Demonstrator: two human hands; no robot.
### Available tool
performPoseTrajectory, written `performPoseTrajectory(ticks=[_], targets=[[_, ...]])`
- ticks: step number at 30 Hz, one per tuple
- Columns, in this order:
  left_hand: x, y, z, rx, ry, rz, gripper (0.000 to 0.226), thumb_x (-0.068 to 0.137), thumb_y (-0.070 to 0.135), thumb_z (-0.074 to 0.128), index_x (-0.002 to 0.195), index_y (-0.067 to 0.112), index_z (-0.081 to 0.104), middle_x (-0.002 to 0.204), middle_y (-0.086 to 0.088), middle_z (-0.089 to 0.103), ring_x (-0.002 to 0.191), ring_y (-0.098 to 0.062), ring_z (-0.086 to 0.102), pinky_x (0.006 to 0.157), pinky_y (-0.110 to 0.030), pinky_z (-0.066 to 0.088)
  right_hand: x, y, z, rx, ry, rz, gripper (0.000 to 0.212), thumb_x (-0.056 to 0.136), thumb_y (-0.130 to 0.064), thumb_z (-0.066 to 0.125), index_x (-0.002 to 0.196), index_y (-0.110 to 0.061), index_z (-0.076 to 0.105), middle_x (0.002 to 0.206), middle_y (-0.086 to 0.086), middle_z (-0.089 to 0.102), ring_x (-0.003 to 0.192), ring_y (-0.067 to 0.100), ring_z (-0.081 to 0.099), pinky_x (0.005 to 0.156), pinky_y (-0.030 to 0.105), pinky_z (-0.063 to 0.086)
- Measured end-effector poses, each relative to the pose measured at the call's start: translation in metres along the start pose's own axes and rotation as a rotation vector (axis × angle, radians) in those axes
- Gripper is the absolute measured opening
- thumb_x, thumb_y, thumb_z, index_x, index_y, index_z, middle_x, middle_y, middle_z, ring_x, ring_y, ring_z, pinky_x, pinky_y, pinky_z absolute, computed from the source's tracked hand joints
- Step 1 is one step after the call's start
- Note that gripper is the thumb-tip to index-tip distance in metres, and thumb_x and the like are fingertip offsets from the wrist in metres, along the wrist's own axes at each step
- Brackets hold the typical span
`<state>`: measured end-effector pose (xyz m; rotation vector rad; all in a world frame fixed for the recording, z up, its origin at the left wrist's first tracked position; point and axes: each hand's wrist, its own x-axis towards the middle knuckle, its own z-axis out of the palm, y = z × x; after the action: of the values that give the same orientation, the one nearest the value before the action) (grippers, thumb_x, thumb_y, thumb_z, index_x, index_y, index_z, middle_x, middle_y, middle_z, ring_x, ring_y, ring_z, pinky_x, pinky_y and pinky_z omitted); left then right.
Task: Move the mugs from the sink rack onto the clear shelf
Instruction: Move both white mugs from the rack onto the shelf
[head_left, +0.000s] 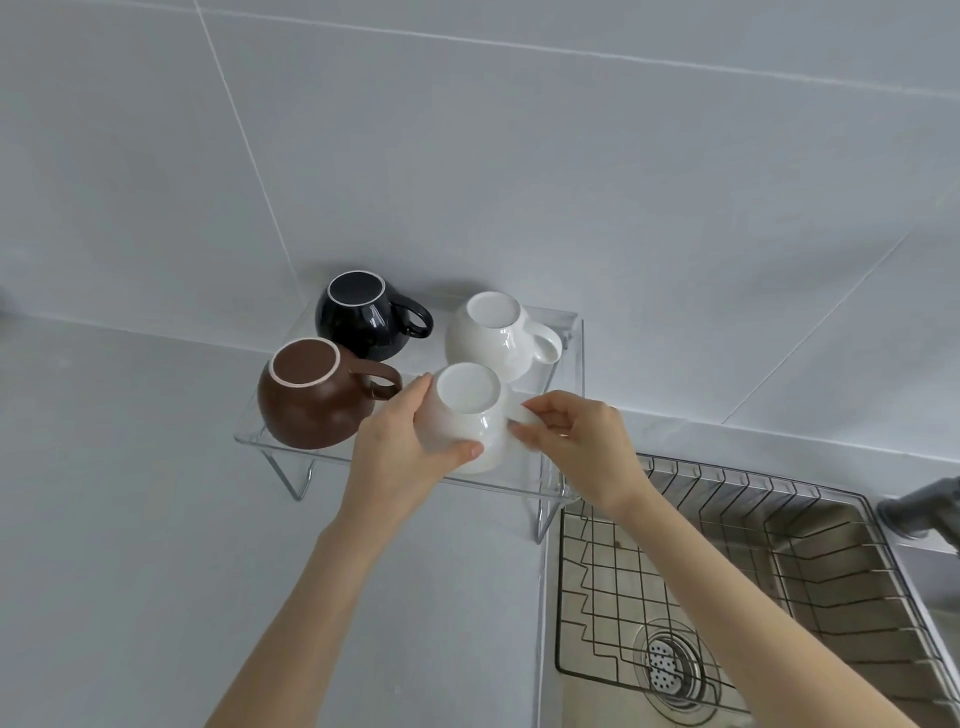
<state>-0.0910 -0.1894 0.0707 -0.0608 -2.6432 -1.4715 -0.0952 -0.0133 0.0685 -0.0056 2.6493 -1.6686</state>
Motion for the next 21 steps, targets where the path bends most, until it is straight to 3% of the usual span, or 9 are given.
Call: performPoseTrajectory(ticks=[4, 6, 9, 11, 14, 17, 21], targets=[[0.000, -0.004, 0.002, -0.017, 0.003, -0.011, 0.079, 0.057, 0.022, 0.083, 0.126, 0.016, 0.046, 0.122, 0.000, 0.058, 0.116, -0.018, 0.052, 0.096, -0.028, 0.040, 0.000, 0.002, 0.000, -0.003, 0.004, -0.017, 0.012, 0.075, -0.018, 0.071, 0.078, -0.028, 0.064, 0.079, -0.012, 0.069, 0.082, 0.011, 0.067, 0.083, 0.031, 0.055], [0.001, -0.007, 0.000, -0.027, -0.020, -0.013, 0.078, 0.056, 0.022, 0.084, 0.125, 0.017, 0.047, 0.122, 0.001, 0.057, 0.112, -0.016, 0.052, 0.095, -0.028, 0.040, -0.001, 0.004, 0.001, 0.004, 0.003, -0.013, 0.014, 0.076, -0.018, 0.071, 0.087, -0.024, 0.066, 0.082, -0.012, 0.069, 0.083, 0.008, 0.066, 0.080, 0.023, 0.053], [0.009, -0.012, -0.009, -0.026, -0.087, -0.008, 0.078, 0.054, 0.025, 0.085, 0.122, 0.021, 0.048, 0.117, 0.010, 0.049, 0.109, -0.013, 0.048, 0.092, -0.024, 0.037, -0.007, 0.009, 0.000, -0.013, 0.042, -0.045, 0.035, 0.077, -0.014, 0.070, 0.109, -0.020, 0.060, 0.092, -0.010, 0.065, 0.092, 0.007, 0.063, 0.083, 0.008, 0.048], [0.015, -0.016, -0.014, -0.021, -0.147, -0.025, 0.086, 0.052, 0.029, 0.086, 0.127, 0.024, 0.044, 0.122, 0.012, 0.044, 0.111, -0.012, 0.045, 0.095, -0.026, 0.035, -0.011, 0.012, 0.000, -0.053, 0.095, -0.096, 0.034, 0.078, -0.012, 0.069, 0.110, -0.017, 0.060, 0.093, -0.012, 0.063, 0.093, 0.000, 0.060, 0.084, 0.002, 0.043], [0.018, -0.018, -0.013, -0.031, -0.210, -0.037, 0.090, 0.055, 0.022, 0.084, 0.132, 0.024, 0.038, 0.128, 0.005, 0.050, 0.116, -0.013, 0.047, 0.097, -0.025, 0.035, -0.014, 0.016, -0.001, -0.086, 0.128, -0.125, 0.024, 0.078, -0.009, 0.068, 0.101, -0.012, 0.066, 0.083, -0.015, 0.064, 0.084, -0.011, 0.059, 0.081, 0.000, 0.043], [0.016, -0.018, -0.009, -0.043, -0.182, -0.035, 0.089, 0.056, 0.019, 0.084, 0.132, 0.022, 0.039, 0.128, -0.002, 0.054, 0.114, -0.012, 0.050, 0.096, -0.024, 0.036, -0.013, 0.017, -0.003, -0.075, 0.133, -0.130, 0.022, 0.078, -0.007, 0.068, 0.099, -0.010, 0.068, 0.081, -0.009, 0.066, 0.082, -0.006, 0.062, 0.079, 0.002, 0.046], [0.011, -0.018, -0.006, -0.056, -0.149, -0.023, 0.087, 0.055, 0.018, 0.084, 0.131, 0.021, 0.042, 0.124, -0.003, 0.056, 0.108, -0.009, 0.051, 0.095, -0.024, 0.038, -0.010, 0.019, -0.009, -0.066, 0.135, -0.117, 0.021, 0.078, -0.005, 0.067, 0.098, -0.011, 0.069, 0.081, -0.008, 0.067, 0.075, -0.016, 0.060, 0.074, 0.000, 0.045]])
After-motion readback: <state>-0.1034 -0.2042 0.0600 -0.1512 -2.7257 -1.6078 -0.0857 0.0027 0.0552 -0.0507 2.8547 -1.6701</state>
